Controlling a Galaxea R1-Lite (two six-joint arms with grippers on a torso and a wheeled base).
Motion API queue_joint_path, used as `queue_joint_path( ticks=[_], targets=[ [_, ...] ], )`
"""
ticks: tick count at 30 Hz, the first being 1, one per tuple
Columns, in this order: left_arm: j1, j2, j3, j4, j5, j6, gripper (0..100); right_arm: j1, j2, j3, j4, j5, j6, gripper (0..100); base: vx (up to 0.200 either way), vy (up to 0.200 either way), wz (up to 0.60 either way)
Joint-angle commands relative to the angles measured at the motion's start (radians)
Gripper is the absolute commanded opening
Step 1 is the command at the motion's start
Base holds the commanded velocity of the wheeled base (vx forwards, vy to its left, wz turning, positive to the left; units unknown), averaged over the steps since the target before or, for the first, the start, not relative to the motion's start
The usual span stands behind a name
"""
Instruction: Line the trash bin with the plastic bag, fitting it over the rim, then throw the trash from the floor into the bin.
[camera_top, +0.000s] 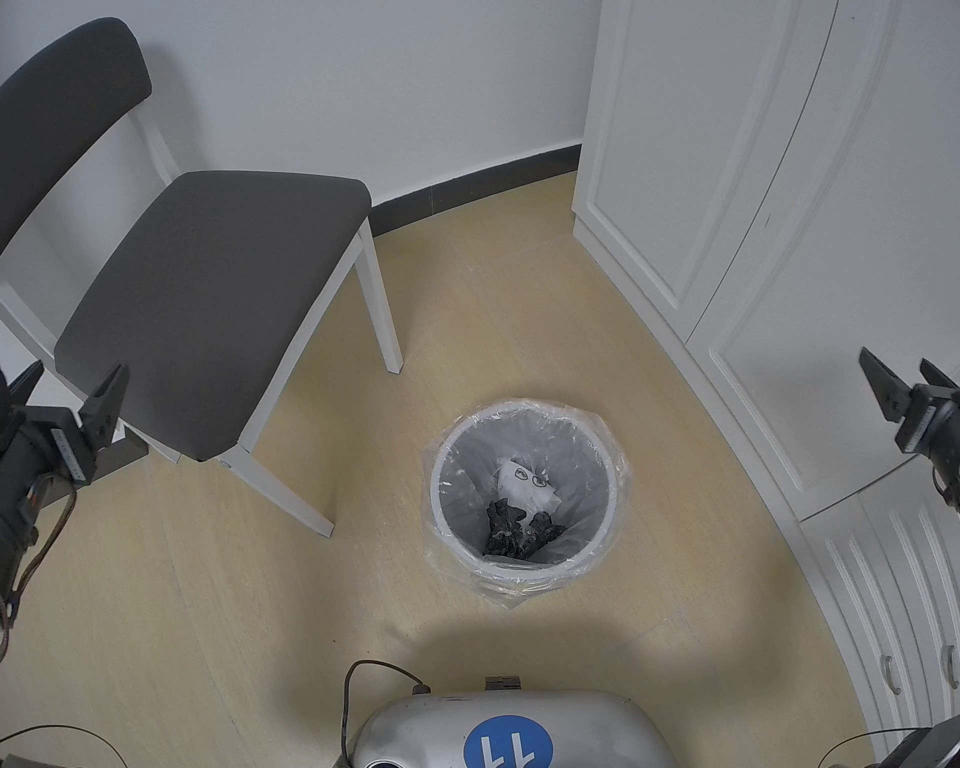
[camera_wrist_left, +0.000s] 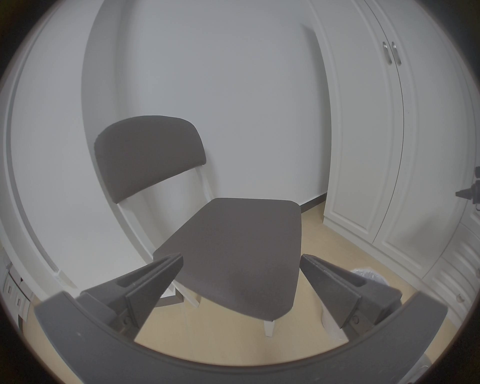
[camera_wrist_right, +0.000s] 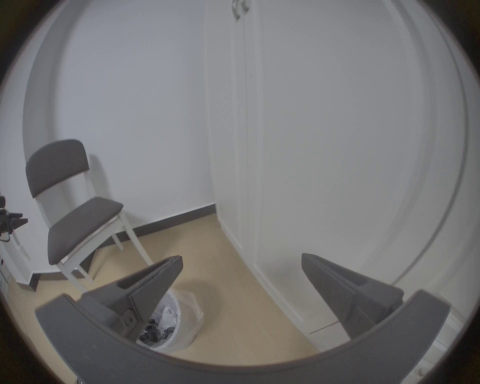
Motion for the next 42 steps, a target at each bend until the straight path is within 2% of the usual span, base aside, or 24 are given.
queue_joint_path(
  ticks=[1,4,5,8,9,13,23,33,42],
  targets=[
    [0.006,-0.277,-0.001,0.168,-0.001,-0.021,100,-0.034,-0.272,0.160,0.006,-0.008,0.021,100,0.000,0.000,0.00],
    [0.042,-0.329,-0.007,0.220,-0.001,-0.021,100,-0.035,-0.345,0.200,0.010,-0.010,0.021,100,0.000,0.000,0.00],
    [0.086,-0.374,-0.009,0.257,-0.001,-0.024,100,-0.046,-0.416,0.226,0.047,-0.010,0.022,100,0.000,0.000,0.00],
    [0.103,-0.421,-0.015,0.298,-0.001,-0.044,100,-0.074,-0.500,0.227,0.124,-0.008,0.022,100,0.000,0.000,0.00],
    [0.115,-0.478,-0.023,0.356,-0.001,-0.060,100,-0.106,-0.597,0.217,0.231,-0.002,0.024,100,0.000,0.000,0.00],
    [0.137,-0.588,-0.036,0.484,-0.002,-0.064,100,-0.126,-0.756,0.194,0.421,0.001,0.037,100,0.000,0.000,0.00],
    [0.171,-0.798,-0.110,0.743,-0.011,-0.095,100,-0.166,-1.031,0.181,0.685,0.010,0.096,100,0.000,0.000,0.00],
    [0.189,-0.861,-0.133,0.781,-0.010,-0.098,100,-0.193,-1.163,0.218,0.753,0.058,0.100,100,0.000,0.000,0.00],
    [0.209,-1.021,-0.129,0.947,-0.017,-0.101,100,-0.195,-1.170,0.275,0.733,0.067,0.100,100,0.000,0.000,0.00]
  ],
)
